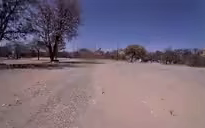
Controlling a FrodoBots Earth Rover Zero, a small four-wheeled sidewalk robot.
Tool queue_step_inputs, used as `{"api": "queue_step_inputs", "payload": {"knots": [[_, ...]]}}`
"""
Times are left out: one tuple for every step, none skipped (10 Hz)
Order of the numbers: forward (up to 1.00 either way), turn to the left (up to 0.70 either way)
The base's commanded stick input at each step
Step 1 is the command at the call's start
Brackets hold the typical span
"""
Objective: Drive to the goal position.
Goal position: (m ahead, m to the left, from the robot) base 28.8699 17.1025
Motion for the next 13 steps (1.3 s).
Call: {"api": "queue_step_inputs", "payload": {"knots": [[1.0,0.0],[1.0,0.0],[1.0,0.0],[1.0,0.0],[1.0,0.0],[1.0,0.0],[1.0,0.0],[1.0,0.0],[1.0,0.0],[1.0,0.0],[1.0,0.0],[1.0,0.0],[1.0,0.0]]}}
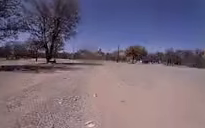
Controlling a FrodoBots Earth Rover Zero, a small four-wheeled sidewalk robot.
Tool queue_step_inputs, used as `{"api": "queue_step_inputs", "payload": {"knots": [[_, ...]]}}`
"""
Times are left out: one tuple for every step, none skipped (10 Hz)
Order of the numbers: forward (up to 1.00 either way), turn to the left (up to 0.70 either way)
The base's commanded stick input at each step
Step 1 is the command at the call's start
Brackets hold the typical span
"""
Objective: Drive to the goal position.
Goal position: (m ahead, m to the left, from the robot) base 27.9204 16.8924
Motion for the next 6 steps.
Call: {"api": "queue_step_inputs", "payload": {"knots": [[1.0,0.0],[1.0,0.0],[1.0,0.0],[1.0,0.0],[1.0,0.0],[1.0,0.0]]}}
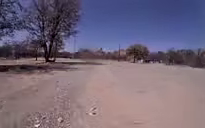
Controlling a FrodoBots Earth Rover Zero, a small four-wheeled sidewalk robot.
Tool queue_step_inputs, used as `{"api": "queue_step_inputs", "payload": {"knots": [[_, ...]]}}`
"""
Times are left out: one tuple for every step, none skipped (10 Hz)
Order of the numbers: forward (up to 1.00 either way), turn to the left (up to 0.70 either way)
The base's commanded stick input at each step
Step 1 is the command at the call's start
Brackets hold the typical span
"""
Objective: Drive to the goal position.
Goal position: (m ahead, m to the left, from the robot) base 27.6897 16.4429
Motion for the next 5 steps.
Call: {"api": "queue_step_inputs", "payload": {"knots": [[1.0,0.0],[1.0,0.0],[1.0,0.0],[1.0,0.0],[1.0,0.0]]}}
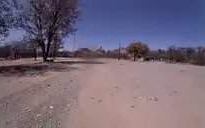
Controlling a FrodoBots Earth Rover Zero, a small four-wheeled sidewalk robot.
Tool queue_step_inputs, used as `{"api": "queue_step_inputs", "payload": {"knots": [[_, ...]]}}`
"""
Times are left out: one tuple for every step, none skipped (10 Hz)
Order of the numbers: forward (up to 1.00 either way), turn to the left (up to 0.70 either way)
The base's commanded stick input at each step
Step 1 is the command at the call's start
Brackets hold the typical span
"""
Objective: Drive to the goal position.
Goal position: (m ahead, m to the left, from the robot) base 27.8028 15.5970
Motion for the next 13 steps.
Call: {"api": "queue_step_inputs", "payload": {"knots": [[1.0,0.09],[1.0,0.21],[1.0,0.21],[1.0,0.08],[1.0,0.0],[1.0,0.0],[1.0,0.0],[1.0,0.0],[1.0,0.0],[1.0,0.0],[1.0,0.0],[1.0,0.0],[1.0,0.0]]}}
